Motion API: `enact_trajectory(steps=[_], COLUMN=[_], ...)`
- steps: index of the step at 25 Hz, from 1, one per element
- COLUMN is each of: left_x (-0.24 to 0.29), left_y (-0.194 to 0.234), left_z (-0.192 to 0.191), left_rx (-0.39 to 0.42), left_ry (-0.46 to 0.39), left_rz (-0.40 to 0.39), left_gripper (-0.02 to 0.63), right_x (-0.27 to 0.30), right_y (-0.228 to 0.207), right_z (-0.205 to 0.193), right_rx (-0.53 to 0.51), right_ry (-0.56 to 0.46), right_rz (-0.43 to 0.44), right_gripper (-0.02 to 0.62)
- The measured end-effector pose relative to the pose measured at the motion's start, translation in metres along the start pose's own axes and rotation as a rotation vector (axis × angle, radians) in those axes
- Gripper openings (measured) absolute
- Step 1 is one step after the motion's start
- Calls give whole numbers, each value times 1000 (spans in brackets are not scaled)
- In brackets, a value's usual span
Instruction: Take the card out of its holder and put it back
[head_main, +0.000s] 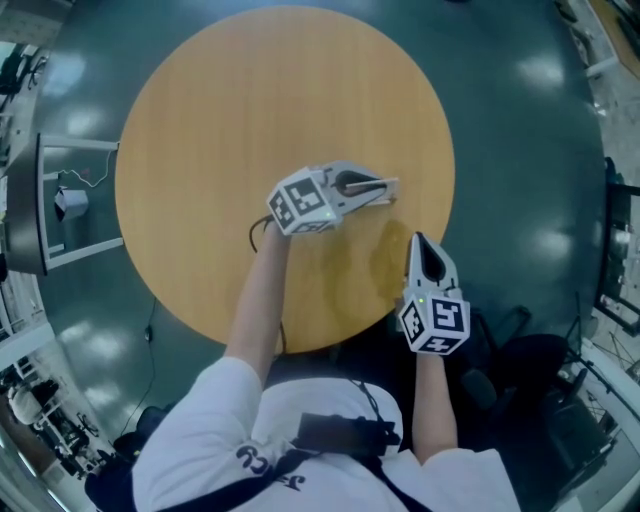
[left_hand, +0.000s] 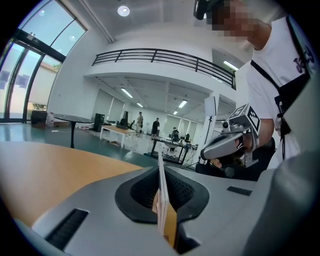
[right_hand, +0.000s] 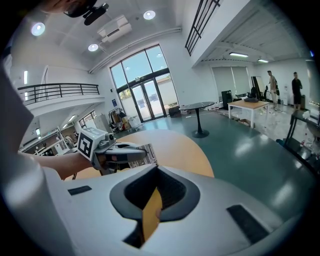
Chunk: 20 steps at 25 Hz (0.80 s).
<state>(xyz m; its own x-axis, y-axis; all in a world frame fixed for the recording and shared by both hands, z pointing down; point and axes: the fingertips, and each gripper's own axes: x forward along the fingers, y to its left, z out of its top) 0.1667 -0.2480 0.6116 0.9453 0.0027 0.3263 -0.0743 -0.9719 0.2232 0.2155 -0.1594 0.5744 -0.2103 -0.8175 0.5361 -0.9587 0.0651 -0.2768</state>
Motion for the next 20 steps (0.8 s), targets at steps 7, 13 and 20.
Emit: enact_trajectory(steps=[7, 13, 20], left_x=[-13, -35, -89], left_y=[-4, -2, -16], left_z=[34, 69, 102], left_rx=[59, 110, 140], left_ry=[-25, -68, -98], left_rz=[-17, 46, 268], left_gripper=[25, 25, 25], right_x=[-6, -14, -32], right_y=[10, 27, 66], right_z=[11, 36, 67], right_rx=[-12, 3, -38], right_ry=[-30, -105, -191], right_rz=[12, 18, 50], right_gripper=[20, 20, 20])
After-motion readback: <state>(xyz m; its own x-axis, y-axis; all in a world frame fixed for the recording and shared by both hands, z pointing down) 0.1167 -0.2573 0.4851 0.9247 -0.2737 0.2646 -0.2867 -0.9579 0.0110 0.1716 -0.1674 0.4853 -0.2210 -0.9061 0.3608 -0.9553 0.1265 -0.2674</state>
